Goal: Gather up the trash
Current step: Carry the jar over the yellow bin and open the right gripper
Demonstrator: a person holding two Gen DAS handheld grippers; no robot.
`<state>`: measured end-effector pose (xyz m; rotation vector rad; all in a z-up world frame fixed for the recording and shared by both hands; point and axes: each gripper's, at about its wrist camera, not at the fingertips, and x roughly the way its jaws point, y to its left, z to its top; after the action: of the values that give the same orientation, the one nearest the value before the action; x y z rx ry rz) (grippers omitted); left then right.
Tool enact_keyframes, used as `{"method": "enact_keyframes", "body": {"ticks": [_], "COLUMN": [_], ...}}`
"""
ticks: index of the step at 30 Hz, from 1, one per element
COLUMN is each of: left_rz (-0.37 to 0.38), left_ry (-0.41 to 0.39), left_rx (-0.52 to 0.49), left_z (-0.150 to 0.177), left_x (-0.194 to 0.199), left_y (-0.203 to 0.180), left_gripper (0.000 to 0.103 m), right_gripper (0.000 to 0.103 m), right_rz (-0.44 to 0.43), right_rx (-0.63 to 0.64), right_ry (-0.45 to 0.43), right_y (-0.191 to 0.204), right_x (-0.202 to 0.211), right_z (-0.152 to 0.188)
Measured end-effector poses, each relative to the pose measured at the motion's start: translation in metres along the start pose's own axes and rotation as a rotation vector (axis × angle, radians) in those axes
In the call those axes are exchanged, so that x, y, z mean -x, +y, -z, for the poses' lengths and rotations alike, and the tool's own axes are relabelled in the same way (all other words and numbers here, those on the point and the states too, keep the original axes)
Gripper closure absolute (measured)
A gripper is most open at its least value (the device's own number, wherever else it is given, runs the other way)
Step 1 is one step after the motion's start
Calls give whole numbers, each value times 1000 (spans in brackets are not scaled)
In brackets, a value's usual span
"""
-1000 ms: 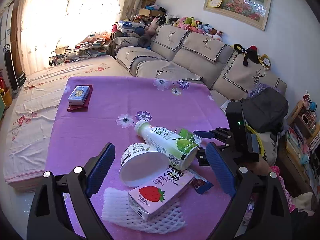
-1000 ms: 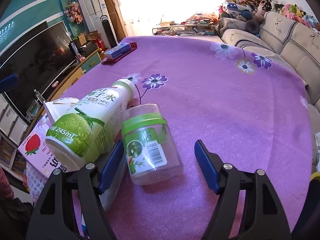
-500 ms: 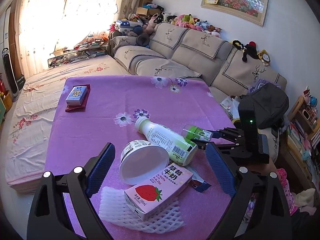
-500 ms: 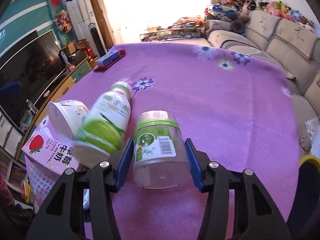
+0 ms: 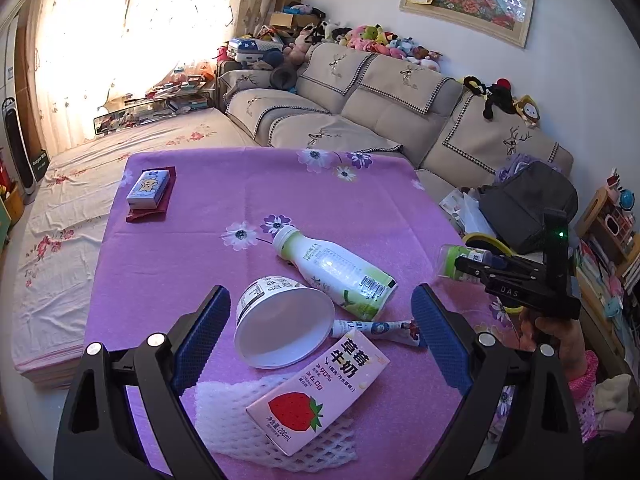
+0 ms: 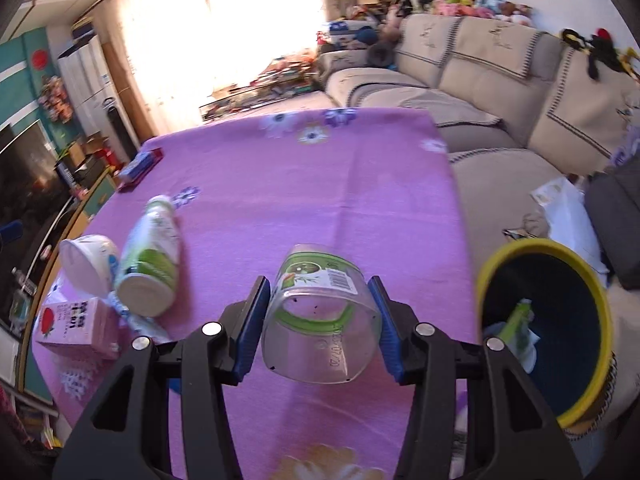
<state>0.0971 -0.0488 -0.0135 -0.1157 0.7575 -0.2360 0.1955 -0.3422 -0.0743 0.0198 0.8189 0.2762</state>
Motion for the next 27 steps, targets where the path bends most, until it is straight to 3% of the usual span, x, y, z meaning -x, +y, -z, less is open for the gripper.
{"method": "enact_keyframes", "body": {"ticks": [12,23,27], "left_rz": [8,16,15], "left_ry": [8,39,54], "left_rx": [-38,-76,-84], "left_z": [-1,-1,0], "left_x": [1,-12,-17], "left_y": [-16,-32,-37], "left_gripper": [12,12,12], "right_gripper": [55,55,44], "right_rz": [320,430,459], "right_rx": [-275,-381,-403], "right_ry": [2,70,28], "right_y": [-126,-188,-193], "right_x": [14,-14,-11], "right_z": [31,59,62]}}
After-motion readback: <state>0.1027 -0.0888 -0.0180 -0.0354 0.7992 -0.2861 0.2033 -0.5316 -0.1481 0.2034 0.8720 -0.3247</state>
